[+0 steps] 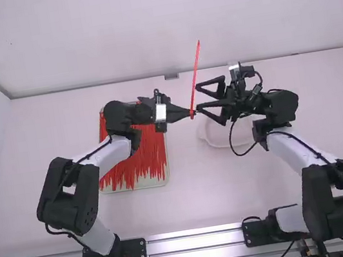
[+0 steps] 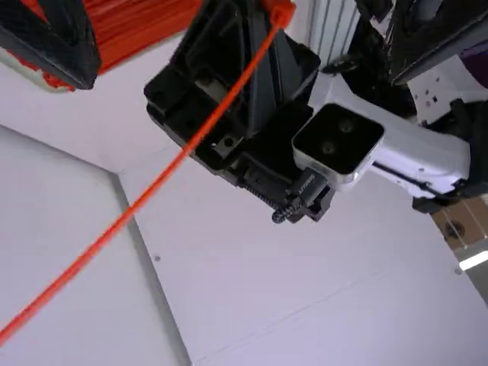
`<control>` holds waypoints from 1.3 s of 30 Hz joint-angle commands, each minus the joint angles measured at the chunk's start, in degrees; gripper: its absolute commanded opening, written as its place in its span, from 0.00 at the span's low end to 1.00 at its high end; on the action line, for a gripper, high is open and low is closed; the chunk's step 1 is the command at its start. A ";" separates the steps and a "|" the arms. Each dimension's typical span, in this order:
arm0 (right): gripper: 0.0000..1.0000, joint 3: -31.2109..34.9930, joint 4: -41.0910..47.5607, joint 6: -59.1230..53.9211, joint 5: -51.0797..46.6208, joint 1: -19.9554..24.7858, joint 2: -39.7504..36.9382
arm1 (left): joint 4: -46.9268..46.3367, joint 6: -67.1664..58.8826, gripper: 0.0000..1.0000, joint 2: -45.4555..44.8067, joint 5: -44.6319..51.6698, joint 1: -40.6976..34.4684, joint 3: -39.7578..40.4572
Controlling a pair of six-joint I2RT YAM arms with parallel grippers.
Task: Fasten the cable tie
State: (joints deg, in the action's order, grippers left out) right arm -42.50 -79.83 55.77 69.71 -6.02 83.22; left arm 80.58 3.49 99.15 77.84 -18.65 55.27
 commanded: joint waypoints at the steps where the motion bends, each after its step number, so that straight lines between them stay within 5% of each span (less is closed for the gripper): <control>1: 0.97 0.39 -0.26 -0.31 -4.07 -1.18 -0.81 | 0.24 0.55 0.02 0.33 -0.31 -0.11 -0.17; 6: 0.90 0.37 2.86 -1.25 -6.05 -2.89 -0.81 | 0.66 -0.92 0.02 0.33 2.14 -0.09 -0.17; 16: 0.54 -1.05 8.52 -2.23 -5.35 -4.22 -0.81 | 0.50 -0.94 0.02 0.33 2.01 -0.11 -0.17; 19: 0.22 -1.79 8.61 -2.23 -3.58 -4.94 -0.81 | 0.50 -0.90 0.02 0.33 2.03 -0.09 -0.17; 20: 0.21 -1.84 8.66 -2.27 -3.52 -5.03 -0.81 | 0.50 -0.90 0.02 0.33 2.05 -0.09 -0.17; 22: 0.00 -1.90 8.68 -2.25 -3.56 -5.68 -0.81 | 0.44 -0.87 0.02 0.33 2.03 -0.11 -0.17; 39: 0.00 -1.90 8.26 -1.64 -3.30 -4.42 -0.81 | 5.01 5.38 0.05 0.33 0.72 -0.04 -0.15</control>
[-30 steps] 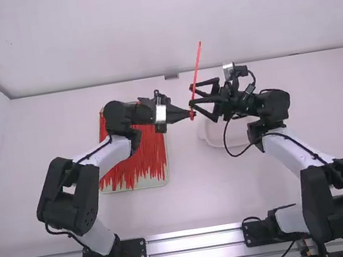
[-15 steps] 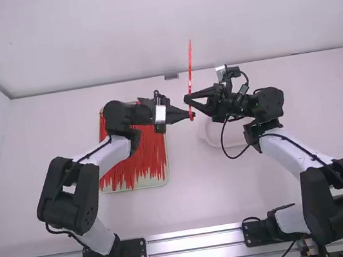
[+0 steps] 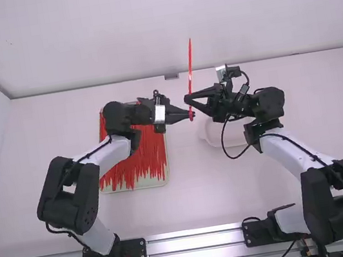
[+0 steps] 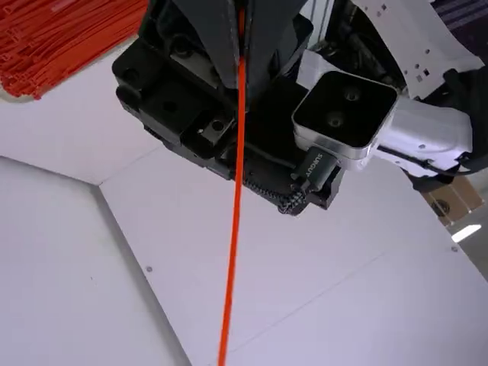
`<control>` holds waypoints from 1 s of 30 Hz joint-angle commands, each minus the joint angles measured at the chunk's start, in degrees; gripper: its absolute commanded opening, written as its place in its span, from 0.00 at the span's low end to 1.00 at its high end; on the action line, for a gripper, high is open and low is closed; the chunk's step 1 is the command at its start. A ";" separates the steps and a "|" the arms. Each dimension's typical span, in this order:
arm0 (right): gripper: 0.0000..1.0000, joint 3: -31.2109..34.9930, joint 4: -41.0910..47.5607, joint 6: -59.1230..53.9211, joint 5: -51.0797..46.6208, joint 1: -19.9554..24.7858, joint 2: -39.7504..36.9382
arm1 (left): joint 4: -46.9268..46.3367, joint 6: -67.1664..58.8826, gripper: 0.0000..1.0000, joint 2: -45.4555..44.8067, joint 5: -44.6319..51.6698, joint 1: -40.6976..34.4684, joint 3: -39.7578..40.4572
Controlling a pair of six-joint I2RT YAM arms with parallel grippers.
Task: Fasten the cable tie
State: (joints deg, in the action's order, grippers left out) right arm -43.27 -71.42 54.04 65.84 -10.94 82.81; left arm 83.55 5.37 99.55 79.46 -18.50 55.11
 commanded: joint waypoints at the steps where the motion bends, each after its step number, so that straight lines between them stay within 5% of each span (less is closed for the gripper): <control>1: 0.00 -1.14 -0.15 0.11 0.55 0.81 -0.39 | 2.82 4.24 0.05 -0.07 -0.87 -0.28 0.00; 6: 0.00 -1.11 -0.15 0.17 1.16 1.90 -0.39 | 5.92 6.67 0.06 -0.07 -0.94 0.42 0.00; 8: 0.00 -1.14 -0.15 1.11 1.25 2.01 -0.39 | 5.99 7.32 0.15 -0.07 -1.46 0.94 0.00; 10: 0.00 -1.14 -0.42 1.20 1.44 2.01 -0.39 | 5.16 7.96 0.89 -0.07 -2.89 1.01 0.00; 11: 0.00 -1.14 -0.85 1.22 1.66 2.01 -0.39 | 4.17 8.57 0.99 -0.09 -4.37 1.18 0.00; 19: 0.00 -1.11 -3.93 4.55 4.07 4.76 -0.42 | -1.86 10.88 0.99 -0.07 -4.44 3.56 3.93; 30: 0.00 -1.03 -2.67 4.46 9.79 15.65 -0.39 | -32.39 0.09 0.99 -0.09 -1.07 6.93 16.06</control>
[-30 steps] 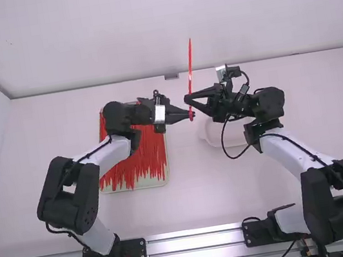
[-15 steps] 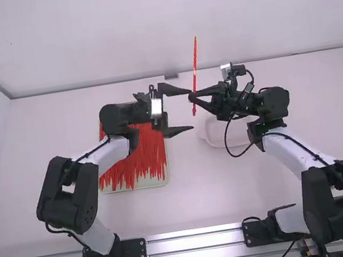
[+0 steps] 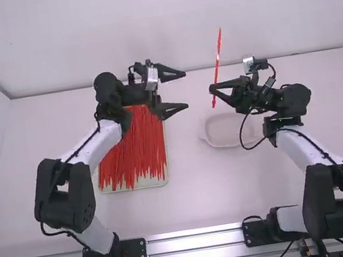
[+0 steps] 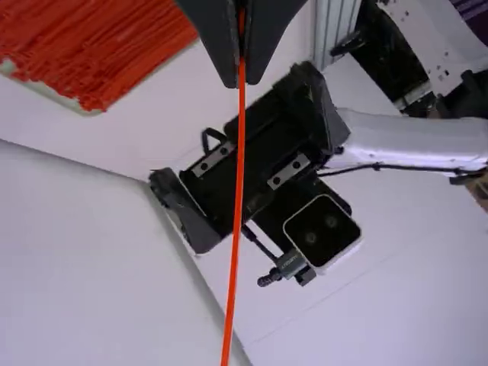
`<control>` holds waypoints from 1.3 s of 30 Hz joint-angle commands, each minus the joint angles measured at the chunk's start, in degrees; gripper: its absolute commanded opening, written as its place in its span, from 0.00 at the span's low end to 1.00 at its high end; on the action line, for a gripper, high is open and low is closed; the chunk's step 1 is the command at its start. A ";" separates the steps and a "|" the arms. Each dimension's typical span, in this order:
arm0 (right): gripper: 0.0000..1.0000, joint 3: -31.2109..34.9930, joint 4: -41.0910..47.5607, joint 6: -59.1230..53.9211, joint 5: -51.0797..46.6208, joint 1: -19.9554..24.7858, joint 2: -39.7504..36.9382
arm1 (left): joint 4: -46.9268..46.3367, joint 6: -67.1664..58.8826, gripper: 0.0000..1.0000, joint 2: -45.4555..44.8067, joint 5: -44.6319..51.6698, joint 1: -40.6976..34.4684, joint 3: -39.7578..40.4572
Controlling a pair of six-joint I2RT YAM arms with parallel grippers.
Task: Fasten the cable tie
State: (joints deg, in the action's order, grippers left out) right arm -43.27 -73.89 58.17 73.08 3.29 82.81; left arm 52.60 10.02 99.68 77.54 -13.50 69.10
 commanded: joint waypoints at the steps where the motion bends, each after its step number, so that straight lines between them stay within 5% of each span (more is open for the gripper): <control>1: 0.00 -1.03 -0.24 0.35 3.61 2.84 -0.39 | -4.81 -5.53 0.99 -0.20 0.83 3.06 2.91; 8: 0.00 -1.03 2.82 -2.21 6.54 8.48 -0.39 | -14.71 -6.05 0.99 -0.22 -1.33 5.73 3.52; 17: 0.00 -1.03 25.22 -20.85 2.64 9.55 -0.39 | -33.59 -20.65 0.99 -0.22 -5.03 4.79 3.52; 26: 0.00 -1.03 47.45 -38.64 -16.22 5.86 -0.39 | -54.23 -40.30 0.99 -0.20 -5.46 4.17 3.21; 39: 0.00 -1.03 61.33 -44.74 -46.12 -4.90 -0.39 | -60.96 -45.62 0.99 -0.20 -6.67 4.11 3.21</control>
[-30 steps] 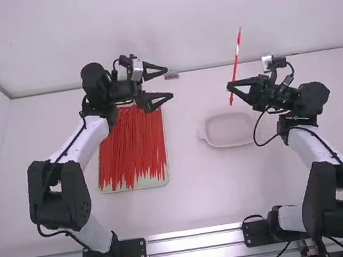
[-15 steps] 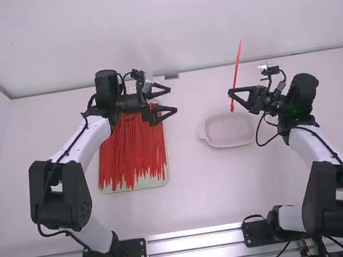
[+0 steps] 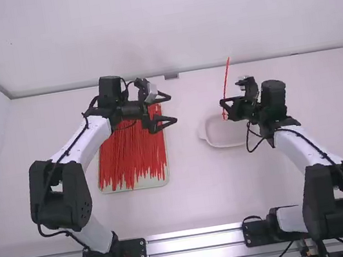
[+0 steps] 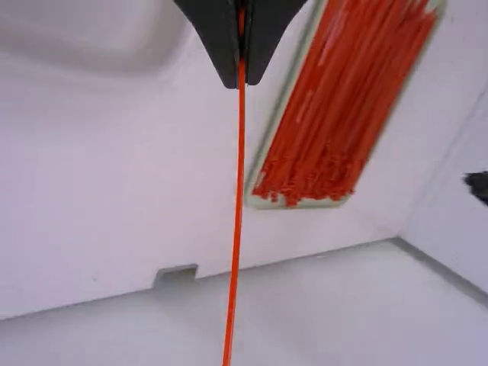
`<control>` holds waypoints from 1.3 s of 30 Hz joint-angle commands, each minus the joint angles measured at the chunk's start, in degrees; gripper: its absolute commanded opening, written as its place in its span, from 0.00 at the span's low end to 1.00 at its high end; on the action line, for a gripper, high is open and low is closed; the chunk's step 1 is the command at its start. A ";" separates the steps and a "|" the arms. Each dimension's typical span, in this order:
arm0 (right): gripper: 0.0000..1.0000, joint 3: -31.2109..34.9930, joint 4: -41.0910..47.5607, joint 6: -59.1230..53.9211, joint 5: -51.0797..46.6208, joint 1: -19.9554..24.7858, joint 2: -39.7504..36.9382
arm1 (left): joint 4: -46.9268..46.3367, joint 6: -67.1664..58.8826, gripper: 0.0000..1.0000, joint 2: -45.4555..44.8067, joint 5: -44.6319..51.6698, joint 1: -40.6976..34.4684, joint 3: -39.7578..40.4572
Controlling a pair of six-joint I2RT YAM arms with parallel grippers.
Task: Fasten the cable tie
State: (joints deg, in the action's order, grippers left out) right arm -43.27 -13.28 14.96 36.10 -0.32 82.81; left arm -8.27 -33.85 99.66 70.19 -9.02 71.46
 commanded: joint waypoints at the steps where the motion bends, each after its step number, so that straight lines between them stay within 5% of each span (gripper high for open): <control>1: 0.00 -1.03 1.40 -1.55 -10.80 -1.86 -0.39 | -0.09 -1.75 0.99 -0.20 0.66 -0.22 0.85; 9: 0.00 -1.03 6.08 -2.36 -22.75 -5.84 1.29 | -0.52 -1.75 0.99 -0.17 0.68 -0.55 0.85; 26: 0.00 -1.03 1.64 -2.34 -24.17 -4.59 15.23 | -1.79 -1.79 0.99 -0.20 0.68 -0.52 0.85; 31: 0.15 -1.03 1.09 -0.37 -23.98 -3.23 15.45 | -1.79 -1.81 0.99 -0.20 0.74 -0.55 0.85; 39: 0.24 -1.03 0.00 -0.39 -23.87 -3.58 15.34 | -2.10 -1.97 0.99 -0.17 0.15 -0.55 0.85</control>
State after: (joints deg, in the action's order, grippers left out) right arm -43.27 -12.88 14.15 12.03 -3.42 97.82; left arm -10.07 -34.63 99.68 70.13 -9.02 71.46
